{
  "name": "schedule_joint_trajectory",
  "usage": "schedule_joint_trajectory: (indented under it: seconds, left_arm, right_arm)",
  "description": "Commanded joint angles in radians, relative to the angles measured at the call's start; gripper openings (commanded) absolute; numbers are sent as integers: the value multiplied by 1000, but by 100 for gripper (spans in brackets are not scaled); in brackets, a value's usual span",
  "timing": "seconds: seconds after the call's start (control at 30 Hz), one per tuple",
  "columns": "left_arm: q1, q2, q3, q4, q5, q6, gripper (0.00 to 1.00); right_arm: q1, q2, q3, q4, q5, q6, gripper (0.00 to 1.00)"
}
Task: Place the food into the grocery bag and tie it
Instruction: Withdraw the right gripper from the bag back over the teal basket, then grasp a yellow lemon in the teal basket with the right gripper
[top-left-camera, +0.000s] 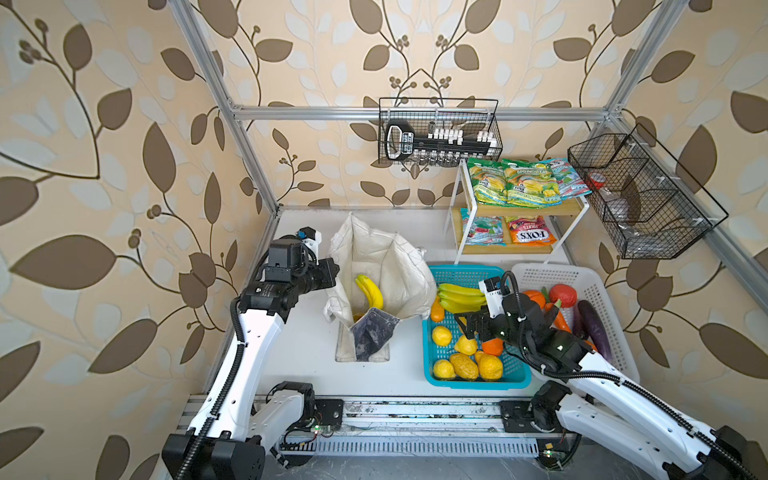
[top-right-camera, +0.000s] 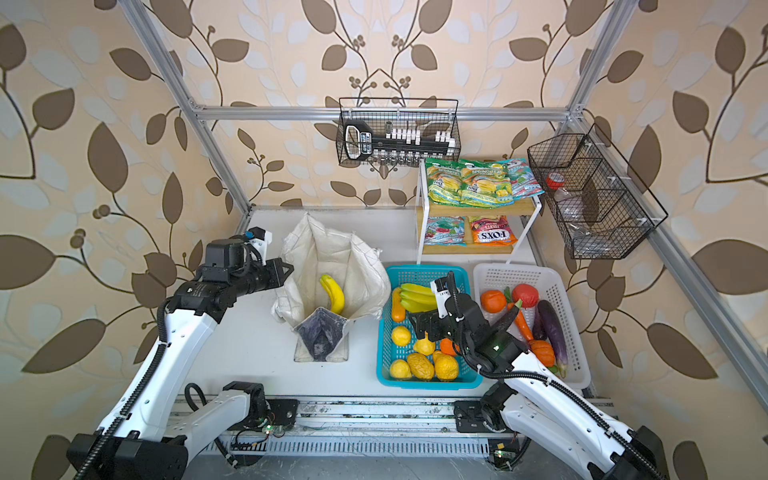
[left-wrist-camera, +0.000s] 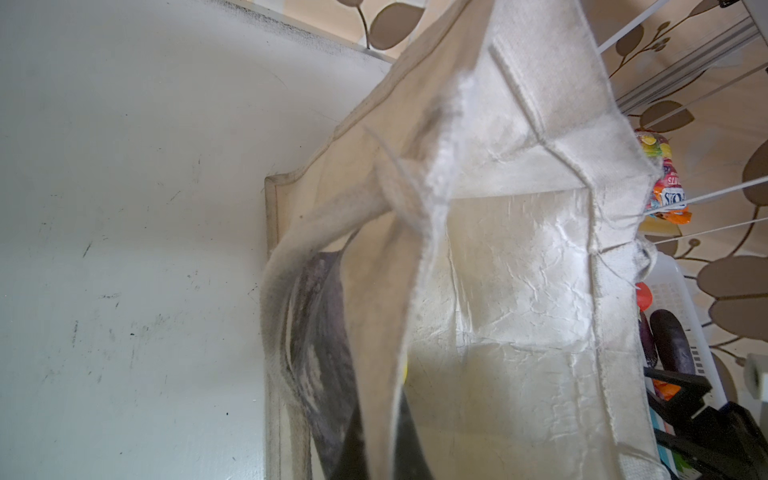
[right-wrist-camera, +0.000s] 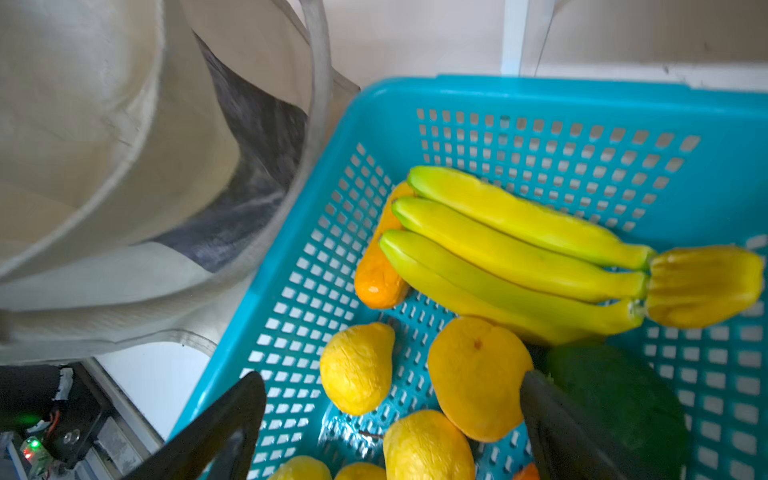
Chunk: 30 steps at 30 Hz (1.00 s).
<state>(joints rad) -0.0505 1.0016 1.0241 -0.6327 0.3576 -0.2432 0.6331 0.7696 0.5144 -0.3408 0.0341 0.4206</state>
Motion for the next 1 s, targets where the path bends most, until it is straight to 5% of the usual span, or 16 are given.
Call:
schedule_joint_trajectory:
  seconds: [0.0, 0.27, 0.6, 0.97]
  left_arm:
    - [11, 0, 11, -5, 8, -5, 0]
    - [11, 0, 13, -15, -22, 5, 0]
    - [11, -9, 11, -2, 18, -1, 0]
    - [11, -32, 13, -4, 20, 3, 0]
  right_arm:
    - [-4, 4, -35, -9, 17, 13, 88]
    - [0, 222, 21, -80, 48, -5, 67]
    - [81, 337, 37, -39, 258, 60, 74]
    - [92, 502, 83, 33, 195, 17, 78]
